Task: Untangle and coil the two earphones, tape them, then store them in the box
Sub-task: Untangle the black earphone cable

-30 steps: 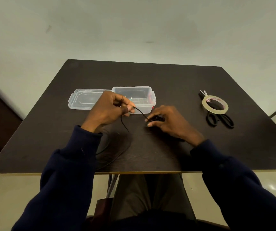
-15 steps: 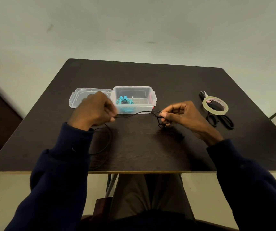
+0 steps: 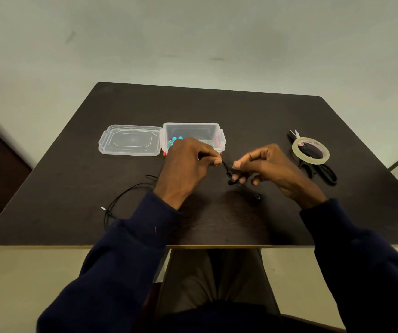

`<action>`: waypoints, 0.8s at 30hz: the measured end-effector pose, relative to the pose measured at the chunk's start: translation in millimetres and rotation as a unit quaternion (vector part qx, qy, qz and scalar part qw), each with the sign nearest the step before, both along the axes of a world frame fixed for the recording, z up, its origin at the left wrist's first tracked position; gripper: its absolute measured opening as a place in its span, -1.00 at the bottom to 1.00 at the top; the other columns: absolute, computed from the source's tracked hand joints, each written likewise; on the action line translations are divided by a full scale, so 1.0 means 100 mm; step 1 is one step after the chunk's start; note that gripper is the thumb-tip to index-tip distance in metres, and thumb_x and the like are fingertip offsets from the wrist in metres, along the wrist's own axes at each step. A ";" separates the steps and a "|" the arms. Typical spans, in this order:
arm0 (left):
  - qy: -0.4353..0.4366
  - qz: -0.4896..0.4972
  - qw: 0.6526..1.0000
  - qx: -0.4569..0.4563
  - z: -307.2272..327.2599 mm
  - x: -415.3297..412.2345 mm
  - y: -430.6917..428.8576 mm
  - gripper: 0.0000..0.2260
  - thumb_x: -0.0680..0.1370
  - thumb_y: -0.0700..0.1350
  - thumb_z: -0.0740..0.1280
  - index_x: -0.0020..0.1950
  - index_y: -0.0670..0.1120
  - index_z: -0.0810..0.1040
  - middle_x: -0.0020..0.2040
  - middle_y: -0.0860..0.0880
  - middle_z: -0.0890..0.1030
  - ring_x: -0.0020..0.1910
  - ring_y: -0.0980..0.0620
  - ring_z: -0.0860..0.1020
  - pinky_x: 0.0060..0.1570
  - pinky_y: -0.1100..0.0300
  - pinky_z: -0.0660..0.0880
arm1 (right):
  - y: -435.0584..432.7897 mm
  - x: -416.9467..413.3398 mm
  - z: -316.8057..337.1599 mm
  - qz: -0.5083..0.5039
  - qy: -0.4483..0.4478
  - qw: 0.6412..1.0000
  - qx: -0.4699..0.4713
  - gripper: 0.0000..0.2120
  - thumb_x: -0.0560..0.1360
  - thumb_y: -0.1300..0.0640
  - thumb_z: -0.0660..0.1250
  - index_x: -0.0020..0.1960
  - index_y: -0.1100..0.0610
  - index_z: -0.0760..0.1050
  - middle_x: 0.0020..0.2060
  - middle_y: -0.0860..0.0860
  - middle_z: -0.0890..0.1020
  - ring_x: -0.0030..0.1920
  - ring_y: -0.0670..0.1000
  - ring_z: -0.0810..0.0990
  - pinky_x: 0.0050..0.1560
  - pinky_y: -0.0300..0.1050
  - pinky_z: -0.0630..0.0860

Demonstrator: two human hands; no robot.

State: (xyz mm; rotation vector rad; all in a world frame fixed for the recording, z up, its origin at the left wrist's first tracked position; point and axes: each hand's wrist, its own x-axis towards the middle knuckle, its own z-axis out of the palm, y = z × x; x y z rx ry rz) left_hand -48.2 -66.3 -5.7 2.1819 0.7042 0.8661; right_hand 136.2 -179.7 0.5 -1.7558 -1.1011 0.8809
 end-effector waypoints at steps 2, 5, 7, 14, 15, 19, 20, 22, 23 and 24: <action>-0.028 -0.003 1.000 0.006 0.02 -0.02 0.01 -0.94 0.45 -0.20 0.56 -0.14 -0.05 0.77 -0.17 0.10 0.74 -0.11 0.24 0.65 0.02 0.31 0.57 | -0.01 0.01 0.01 -0.007 0.026 0.999 -0.047 -0.86 0.55 0.22 0.43 -0.05 0.31 0.68 -0.20 0.18 0.74 -0.27 -0.01 0.68 -0.38 -0.25 0.47; -0.050 0.001 0.998 0.023 0.02 -0.03 0.02 -0.93 0.43 -0.19 0.57 -0.16 -0.03 0.77 -0.19 0.13 0.73 -0.15 0.23 0.66 0.01 0.25 0.59 | 0.00 0.06 0.02 -0.048 0.063 0.995 -0.054 -0.92 0.54 0.29 0.41 -0.05 0.28 0.69 -0.12 0.18 0.75 -0.21 -0.03 0.68 -0.33 -0.26 0.52; -0.066 0.001 0.997 0.026 0.03 -0.04 0.04 -0.92 0.44 -0.21 0.56 -0.17 -0.03 0.76 -0.19 0.14 0.72 -0.14 0.22 0.67 0.02 0.24 0.60 | 0.01 0.11 0.05 -0.088 0.081 0.992 -0.039 -0.93 0.52 0.33 0.42 -0.08 0.26 0.69 -0.08 0.12 0.75 -0.14 -0.04 0.68 -0.28 -0.25 0.58; -0.140 0.008 0.990 -0.023 0.15 -0.16 0.19 -0.94 0.47 -0.25 0.53 -0.12 -0.10 0.75 -0.17 0.07 0.73 -0.15 0.21 0.69 -0.04 0.34 0.58 | -0.11 0.27 0.00 -0.096 0.085 0.990 -0.060 -0.94 0.54 0.33 0.41 -0.07 0.27 0.67 -0.04 0.14 0.75 -0.03 0.01 0.72 -0.13 -0.13 0.70; -0.158 0.012 0.986 -0.041 0.14 -0.17 0.21 -0.96 0.47 -0.26 0.52 -0.13 -0.13 0.75 -0.18 0.04 0.73 -0.16 0.15 0.70 -0.03 0.28 0.60 | -0.12 0.28 0.00 -0.089 0.080 0.991 -0.058 -0.94 0.55 0.32 0.41 -0.05 0.29 0.67 -0.04 0.16 0.74 -0.05 0.02 0.73 -0.15 -0.14 0.69; -0.200 0.020 0.974 -0.104 0.10 -0.14 0.22 -0.98 0.48 -0.27 0.52 -0.12 -0.18 0.73 -0.17 -0.03 0.73 -0.14 0.06 0.70 -0.04 0.25 0.61 | -0.18 0.29 -0.01 -0.047 0.058 0.997 -0.021 -0.91 0.53 0.35 0.41 0.02 0.32 0.65 -0.07 0.15 0.75 -0.13 0.02 0.71 -0.23 -0.27 0.64; -0.202 0.012 0.973 -0.112 0.10 -0.14 0.21 -0.99 0.49 -0.27 0.52 -0.12 -0.18 0.73 -0.17 -0.03 0.73 -0.15 0.06 0.70 -0.04 0.25 0.61 | -0.20 0.29 -0.01 -0.027 0.042 0.999 0.002 -0.85 0.52 0.38 0.41 0.08 0.31 0.65 -0.03 0.13 0.75 -0.07 0.02 0.72 -0.16 -0.26 0.65; -0.185 -0.010 0.975 -0.119 0.07 -0.11 0.18 -0.97 0.49 -0.26 0.52 -0.12 -0.14 0.73 -0.18 -0.02 0.74 -0.15 0.05 0.71 -0.03 0.24 0.62 | -0.21 0.29 0.00 0.015 -0.013 0.998 0.057 -0.67 0.52 0.46 0.37 0.25 0.25 0.61 0.15 0.05 0.71 0.17 -0.02 0.68 0.13 -0.17 0.63; -0.173 -0.017 0.977 -0.123 0.05 -0.08 0.16 -0.95 0.49 -0.25 0.52 -0.12 -0.11 0.72 -0.18 -0.01 0.74 -0.15 0.04 0.72 -0.03 0.22 0.63 | -0.22 0.28 0.02 0.032 -0.027 0.996 0.084 -0.61 0.52 0.49 0.34 0.30 0.23 0.58 0.23 0.03 0.67 0.28 -0.03 0.62 0.25 -0.12 0.58; -0.162 -0.021 0.978 -0.132 0.02 -0.06 0.14 -0.94 0.49 -0.25 0.52 -0.12 -0.10 0.72 -0.19 -0.01 0.74 -0.15 0.03 0.72 -0.04 0.18 0.65 | -0.22 0.26 0.05 0.047 -0.020 0.992 0.112 -0.58 0.53 0.50 0.31 0.33 0.23 0.56 0.28 0.04 0.65 0.34 -0.02 0.58 0.32 -0.10 0.53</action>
